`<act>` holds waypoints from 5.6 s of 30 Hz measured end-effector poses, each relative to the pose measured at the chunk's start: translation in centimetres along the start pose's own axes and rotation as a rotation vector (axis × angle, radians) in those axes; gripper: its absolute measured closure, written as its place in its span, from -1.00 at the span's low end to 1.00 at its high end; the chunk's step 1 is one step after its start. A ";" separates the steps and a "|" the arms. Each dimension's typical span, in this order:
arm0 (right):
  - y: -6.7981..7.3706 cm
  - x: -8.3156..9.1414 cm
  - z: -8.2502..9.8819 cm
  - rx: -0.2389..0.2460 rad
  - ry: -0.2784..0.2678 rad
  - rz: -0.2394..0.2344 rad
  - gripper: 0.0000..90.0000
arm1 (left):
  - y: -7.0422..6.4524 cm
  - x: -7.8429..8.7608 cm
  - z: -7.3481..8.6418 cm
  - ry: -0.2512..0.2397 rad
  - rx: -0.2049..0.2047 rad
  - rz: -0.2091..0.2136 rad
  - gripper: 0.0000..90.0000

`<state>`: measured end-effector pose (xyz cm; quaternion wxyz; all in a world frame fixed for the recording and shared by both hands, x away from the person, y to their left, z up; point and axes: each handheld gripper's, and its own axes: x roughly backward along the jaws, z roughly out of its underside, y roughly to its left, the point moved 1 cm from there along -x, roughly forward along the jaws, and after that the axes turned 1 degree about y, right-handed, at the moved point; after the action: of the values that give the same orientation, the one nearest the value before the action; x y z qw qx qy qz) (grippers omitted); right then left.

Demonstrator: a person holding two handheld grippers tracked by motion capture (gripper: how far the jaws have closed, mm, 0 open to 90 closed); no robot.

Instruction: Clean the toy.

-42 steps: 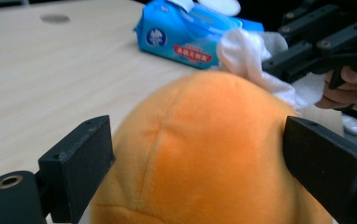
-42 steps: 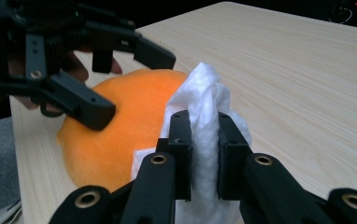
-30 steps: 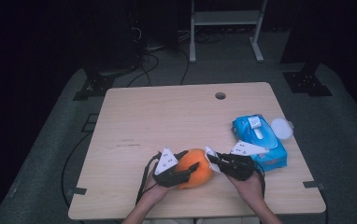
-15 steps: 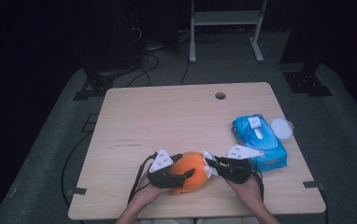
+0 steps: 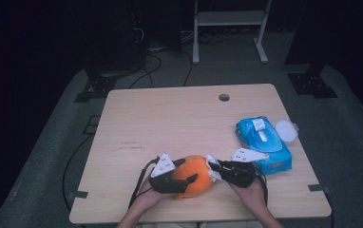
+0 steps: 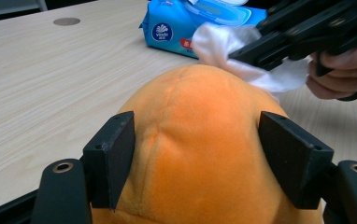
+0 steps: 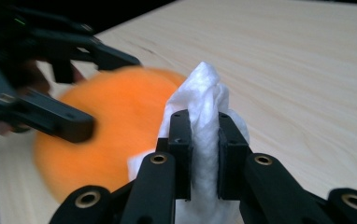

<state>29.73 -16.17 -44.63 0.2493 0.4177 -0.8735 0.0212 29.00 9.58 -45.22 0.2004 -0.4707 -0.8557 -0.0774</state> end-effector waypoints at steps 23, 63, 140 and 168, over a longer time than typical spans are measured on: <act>1.8 0.4 -1.2 0.031 -0.021 -0.056 0.74 | -1.2 -0.5 0.1 -0.015 -0.056 0.030 -0.40; 2.0 0.7 -1.4 0.129 -0.038 0.009 0.75 | -0.9 0.6 -0.7 -0.012 -0.016 0.001 -0.73; 1.4 1.9 -1.3 0.096 -0.055 0.006 0.74 | -1.5 -0.9 -0.3 -0.014 -0.022 0.039 -0.48; -1.0 1.8 -0.4 0.001 -0.010 0.043 0.74 | -2.4 -1.6 0.1 0.018 -0.048 0.017 -0.40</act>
<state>29.69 -17.97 -43.64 0.2441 0.3991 -0.8835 0.0251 27.77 7.04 -45.84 0.1978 -0.4819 -0.8477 -0.1004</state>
